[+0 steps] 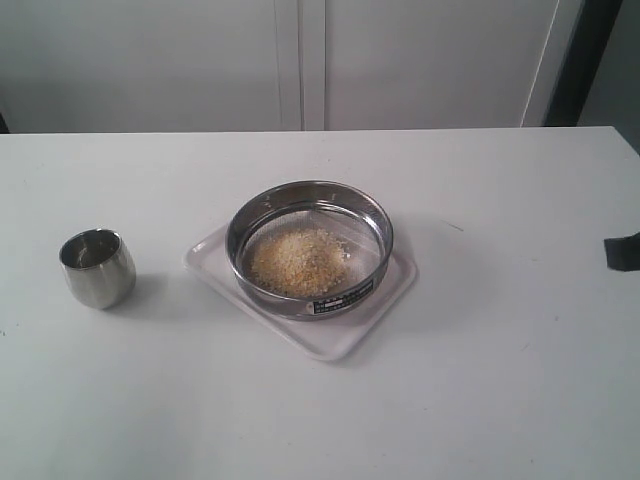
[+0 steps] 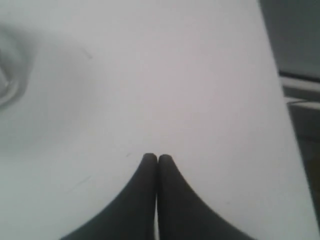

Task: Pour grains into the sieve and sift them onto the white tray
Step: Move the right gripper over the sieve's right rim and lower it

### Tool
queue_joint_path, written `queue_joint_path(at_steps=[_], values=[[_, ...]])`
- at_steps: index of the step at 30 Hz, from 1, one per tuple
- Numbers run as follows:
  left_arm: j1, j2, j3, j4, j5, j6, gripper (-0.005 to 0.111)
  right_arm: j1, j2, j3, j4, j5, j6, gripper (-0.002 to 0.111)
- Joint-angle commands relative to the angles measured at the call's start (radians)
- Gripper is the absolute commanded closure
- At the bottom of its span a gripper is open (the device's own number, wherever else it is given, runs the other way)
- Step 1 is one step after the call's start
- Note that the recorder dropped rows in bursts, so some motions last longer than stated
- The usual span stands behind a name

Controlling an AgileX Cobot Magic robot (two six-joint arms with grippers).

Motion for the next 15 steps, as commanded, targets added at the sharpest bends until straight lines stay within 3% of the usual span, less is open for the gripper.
queue_joint_path(at_steps=[1,4,8,15], values=[[0.004,-0.006,0.004,-0.011,0.009,-0.004,0.107,0.001,0.081,-0.061,0.433,0.154,-0.421,0.108],[0.004,-0.006,0.004,-0.011,0.009,-0.004,0.107,0.001,0.150,-0.099,0.608,0.245,-0.601,0.108],[0.004,-0.006,0.004,-0.011,0.009,-0.004,0.107,0.003,0.217,-0.149,0.751,0.332,-0.687,0.108],[0.004,-0.006,0.004,-0.011,0.009,-0.004,0.107,0.090,0.310,-0.251,0.766,0.340,-0.694,0.108]])
